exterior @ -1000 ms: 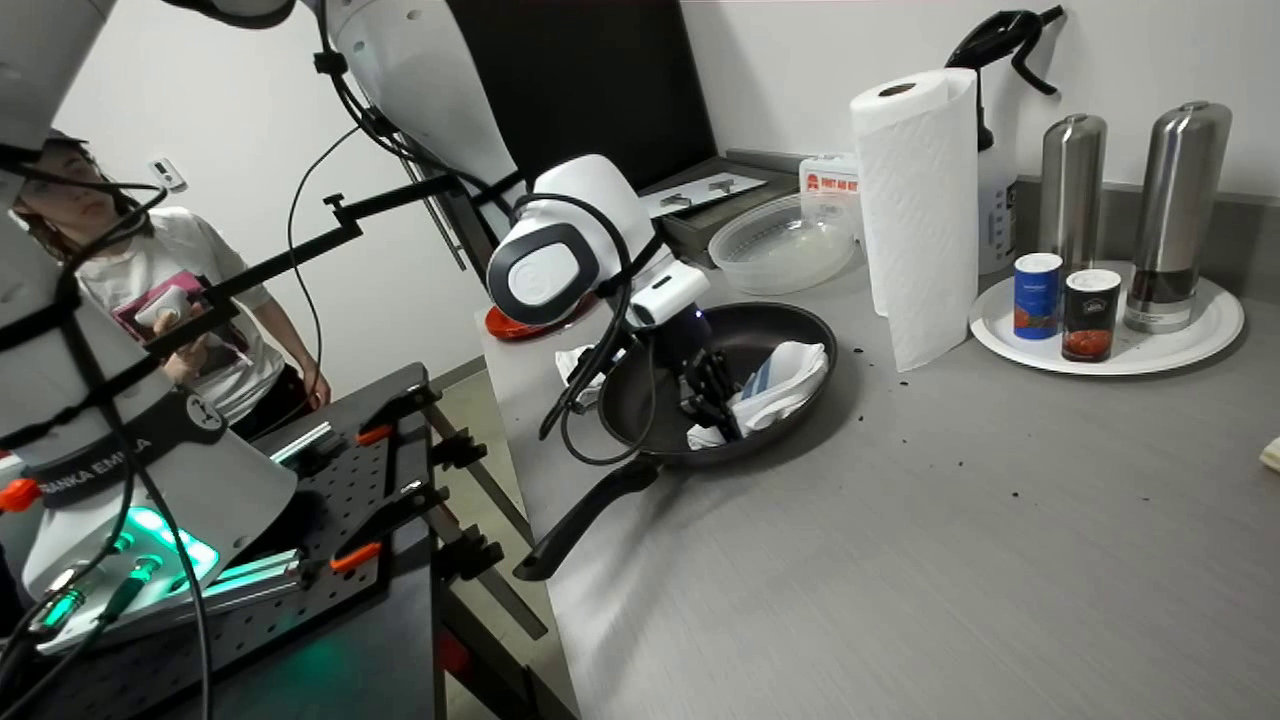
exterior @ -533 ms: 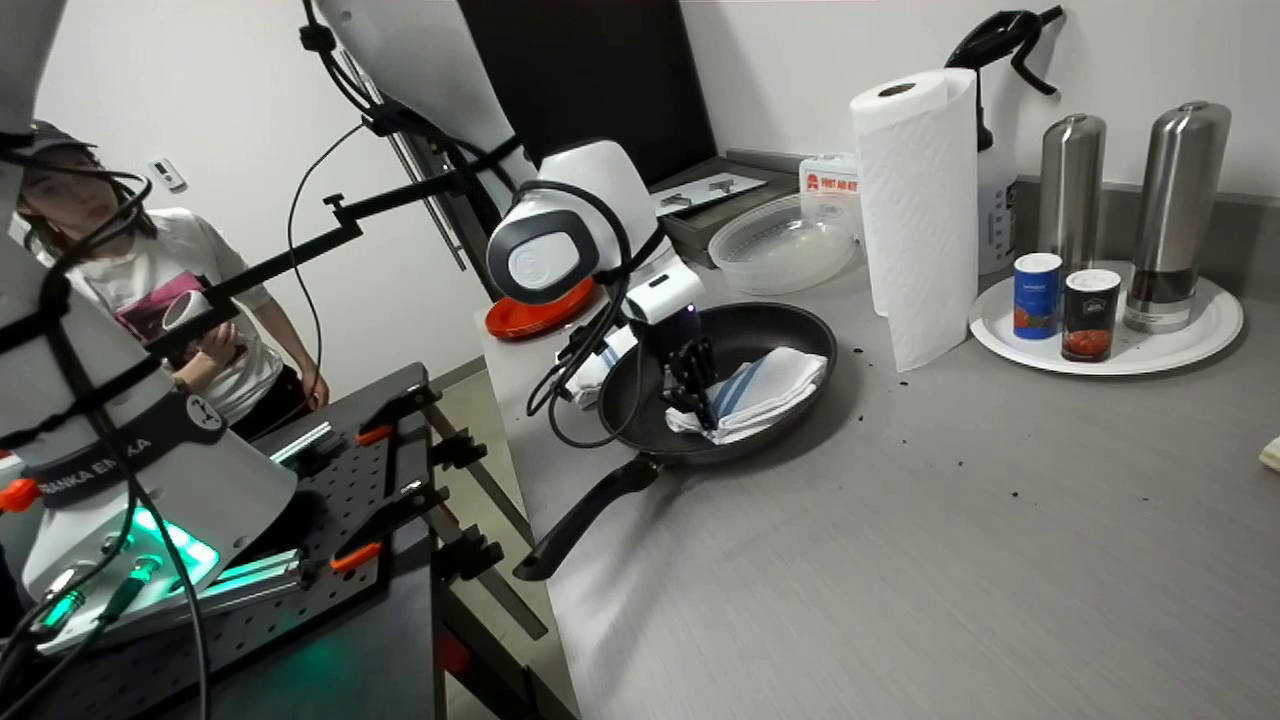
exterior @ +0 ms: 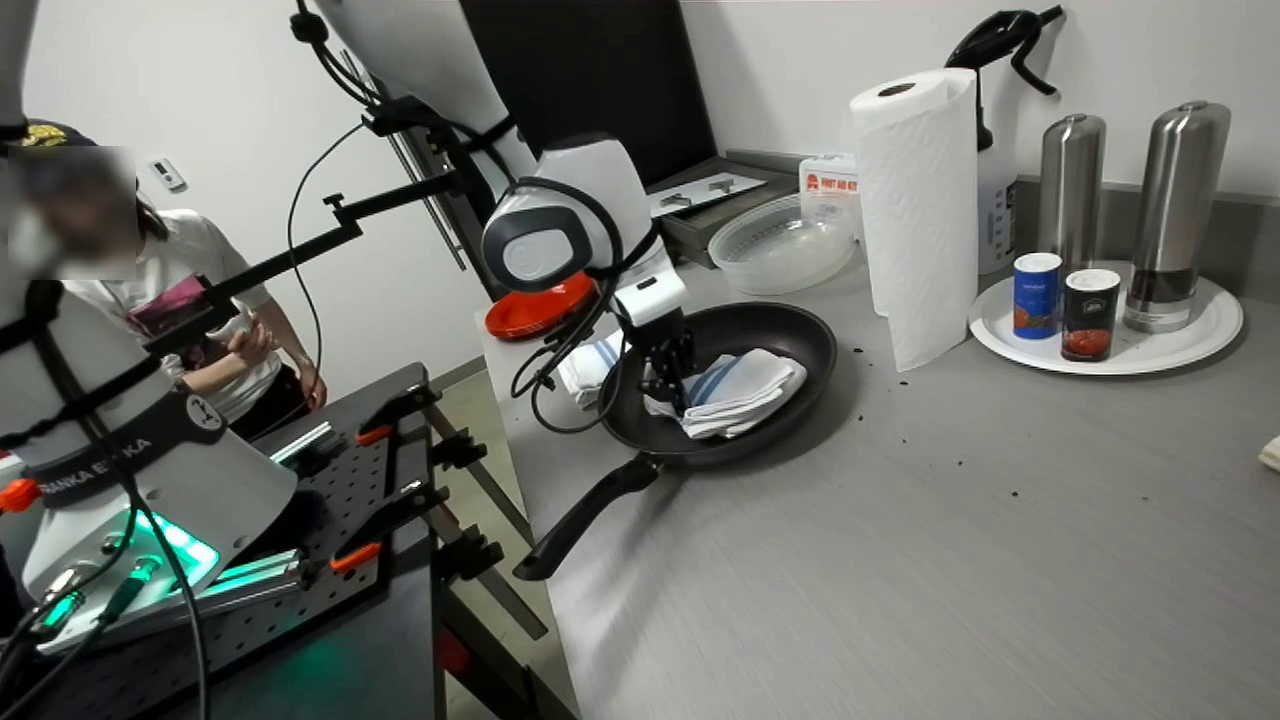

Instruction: Wipe the pan with the white towel

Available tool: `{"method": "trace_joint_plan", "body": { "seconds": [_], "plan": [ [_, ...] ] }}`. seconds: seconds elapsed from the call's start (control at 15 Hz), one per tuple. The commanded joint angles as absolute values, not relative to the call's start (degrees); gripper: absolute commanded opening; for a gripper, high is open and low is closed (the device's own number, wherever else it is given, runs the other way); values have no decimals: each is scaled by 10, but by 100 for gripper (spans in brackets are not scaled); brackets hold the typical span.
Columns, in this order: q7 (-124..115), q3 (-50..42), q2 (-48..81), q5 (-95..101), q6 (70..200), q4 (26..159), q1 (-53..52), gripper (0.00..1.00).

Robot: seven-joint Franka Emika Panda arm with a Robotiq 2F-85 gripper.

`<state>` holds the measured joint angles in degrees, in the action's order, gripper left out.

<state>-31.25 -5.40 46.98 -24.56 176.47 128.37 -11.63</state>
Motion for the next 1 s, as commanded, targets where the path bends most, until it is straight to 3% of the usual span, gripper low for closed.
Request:
{"method": "trace_joint_plan", "body": {
  "seconds": [0.0,0.93],
  "plan": [
    [-332,-11,509,-262,1750,1282,-107,4],
    [-349,66,488,-267,1755,1295,-100,4]
  ]
}}
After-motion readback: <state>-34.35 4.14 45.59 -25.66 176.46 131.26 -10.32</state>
